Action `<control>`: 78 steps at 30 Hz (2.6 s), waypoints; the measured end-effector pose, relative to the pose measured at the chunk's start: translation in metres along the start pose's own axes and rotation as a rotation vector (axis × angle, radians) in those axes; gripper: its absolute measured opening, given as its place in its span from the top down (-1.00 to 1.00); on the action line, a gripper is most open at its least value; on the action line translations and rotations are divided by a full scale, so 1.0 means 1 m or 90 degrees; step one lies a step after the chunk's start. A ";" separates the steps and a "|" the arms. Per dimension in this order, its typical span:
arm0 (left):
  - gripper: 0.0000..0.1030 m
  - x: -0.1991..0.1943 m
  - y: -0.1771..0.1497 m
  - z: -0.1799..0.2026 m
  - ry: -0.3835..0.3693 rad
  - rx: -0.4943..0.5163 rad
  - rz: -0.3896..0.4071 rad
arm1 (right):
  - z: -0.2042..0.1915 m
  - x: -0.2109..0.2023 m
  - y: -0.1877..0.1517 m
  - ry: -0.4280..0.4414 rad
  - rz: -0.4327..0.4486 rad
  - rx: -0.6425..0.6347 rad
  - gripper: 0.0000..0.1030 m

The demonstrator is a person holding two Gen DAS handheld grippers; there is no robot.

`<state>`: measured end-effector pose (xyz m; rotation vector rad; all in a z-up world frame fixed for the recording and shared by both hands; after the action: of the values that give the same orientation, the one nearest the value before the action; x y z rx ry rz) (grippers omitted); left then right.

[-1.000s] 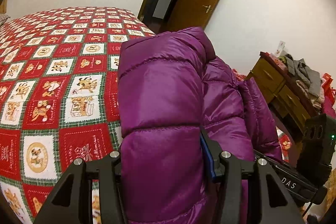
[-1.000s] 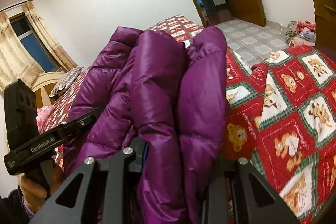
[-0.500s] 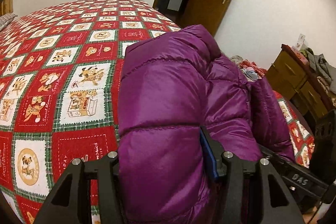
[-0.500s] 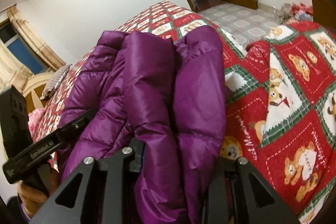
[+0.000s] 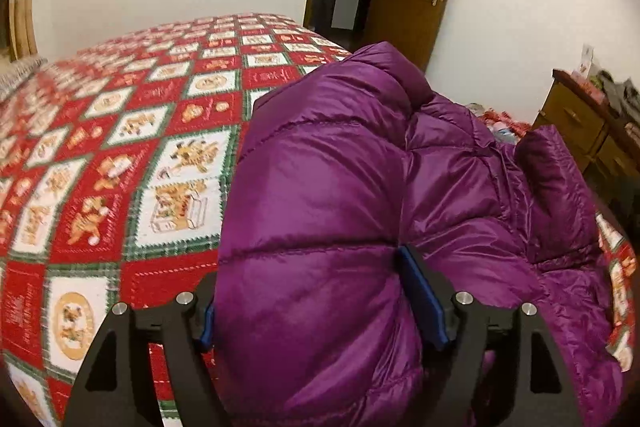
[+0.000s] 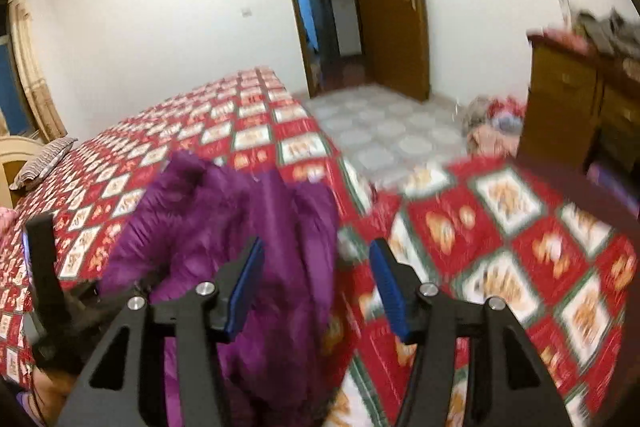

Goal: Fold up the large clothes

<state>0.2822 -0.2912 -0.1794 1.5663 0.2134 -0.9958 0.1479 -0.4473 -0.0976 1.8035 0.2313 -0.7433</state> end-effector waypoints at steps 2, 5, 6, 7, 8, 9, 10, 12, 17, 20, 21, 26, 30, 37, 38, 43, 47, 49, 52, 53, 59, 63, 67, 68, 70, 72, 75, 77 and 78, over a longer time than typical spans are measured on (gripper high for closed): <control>-0.49 -0.001 0.001 0.000 0.008 0.006 0.000 | -0.019 0.008 0.012 0.016 -0.010 -0.037 0.25; -0.50 -0.001 0.001 -0.001 0.013 0.009 -0.002 | -0.044 0.032 0.017 0.027 -0.045 -0.068 0.26; -0.50 -0.001 0.001 -0.001 0.016 0.012 -0.002 | -0.046 0.042 0.017 0.023 -0.059 -0.068 0.26; -0.50 -0.001 0.001 0.000 0.018 0.014 -0.001 | -0.044 0.054 0.016 0.015 -0.078 -0.066 0.26; -0.50 -0.001 0.001 0.000 0.020 0.016 -0.001 | -0.043 0.067 0.013 0.003 -0.098 -0.062 0.26; -0.50 -0.001 0.001 0.000 0.021 0.017 -0.001 | -0.040 0.075 0.010 -0.010 -0.109 -0.061 0.26; -0.51 -0.001 0.001 0.000 0.021 0.017 -0.001 | -0.036 0.082 0.007 -0.034 -0.119 -0.064 0.26; -0.53 0.000 0.002 0.000 0.024 0.020 0.001 | -0.028 0.085 -0.003 -0.067 -0.124 -0.066 0.26; -0.62 0.001 0.003 0.003 0.032 0.031 0.002 | -0.005 0.091 -0.019 -0.089 -0.134 -0.039 0.27; -0.70 0.004 0.005 0.003 0.038 0.034 0.001 | 0.000 0.092 -0.026 -0.102 -0.122 -0.039 0.27; -0.72 0.005 0.006 0.003 0.042 0.034 0.001 | -0.001 0.091 -0.027 -0.107 -0.118 -0.044 0.27; -0.86 0.014 0.008 0.003 0.053 0.029 -0.009 | 0.000 0.094 -0.027 -0.119 -0.114 -0.037 0.27; -0.90 0.019 0.009 0.001 0.053 0.018 -0.021 | 0.002 0.098 -0.025 -0.122 -0.115 -0.030 0.25; -0.90 -0.008 0.003 -0.001 0.064 0.059 -0.034 | -0.002 0.085 -0.025 -0.141 -0.114 -0.059 -0.28; -0.90 -0.012 0.002 -0.002 0.067 0.066 -0.031 | 0.000 0.075 -0.027 -0.141 -0.109 -0.053 -0.46; -0.90 -0.038 -0.009 -0.003 0.081 0.086 -0.018 | 0.006 0.024 -0.043 -0.124 -0.084 0.003 -0.49; -0.90 -0.056 -0.018 -0.003 0.092 0.096 -0.014 | -0.001 -0.005 -0.063 -0.121 -0.069 0.023 -0.49; -0.90 -0.065 -0.025 -0.004 0.091 0.092 -0.017 | -0.007 -0.013 -0.072 -0.125 -0.067 0.018 -0.49; -0.90 -0.078 -0.037 -0.006 0.080 0.086 -0.013 | -0.016 -0.024 -0.086 -0.133 -0.068 0.007 -0.49; -0.90 -0.083 -0.041 -0.007 0.082 0.082 -0.012 | -0.017 -0.028 -0.090 -0.136 -0.065 0.006 -0.49; -0.90 -0.111 -0.067 -0.012 0.067 0.063 0.012 | -0.019 -0.057 -0.113 -0.126 -0.058 0.021 -0.75; -0.90 -0.121 -0.086 -0.008 0.084 0.097 0.014 | -0.019 -0.067 -0.126 -0.121 -0.062 0.028 -0.79; -0.90 -0.131 -0.100 -0.007 0.077 0.118 0.018 | -0.020 -0.075 -0.138 -0.109 -0.064 0.033 -0.81; -0.90 -0.134 -0.103 -0.007 0.074 0.118 0.017 | -0.020 -0.078 -0.141 -0.106 -0.063 0.032 -0.82; -0.90 -0.143 -0.106 -0.009 0.066 0.113 0.023 | -0.022 -0.084 -0.144 -0.102 -0.056 0.033 -0.82; -0.90 -0.153 -0.105 -0.009 0.062 0.104 0.038 | -0.023 -0.092 -0.145 -0.092 -0.041 0.033 -0.82; -0.90 -0.172 -0.104 -0.008 0.064 0.100 0.066 | -0.028 -0.105 -0.140 -0.082 -0.012 0.029 -0.83; -0.90 -0.184 -0.102 -0.007 0.067 0.100 0.087 | -0.031 -0.114 -0.136 -0.078 0.009 0.028 -0.86; -0.90 -0.190 -0.101 -0.006 0.071 0.100 0.098 | -0.032 -0.118 -0.133 -0.076 0.021 0.026 -0.88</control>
<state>0.1040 -0.1843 -0.1226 1.7559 0.0918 -0.8209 0.0009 -0.3458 -0.1269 1.7906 0.1084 -0.8341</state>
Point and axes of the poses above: each gripper's, at about its wrist camera, not at the fingertips, and x roughly the way its jaws point, z to its right, y to its top, the point moved 5 cm from there along x, roughly the way its jaws point, and after that the axes turned 5 degrees about x, right-handed, at the moved point
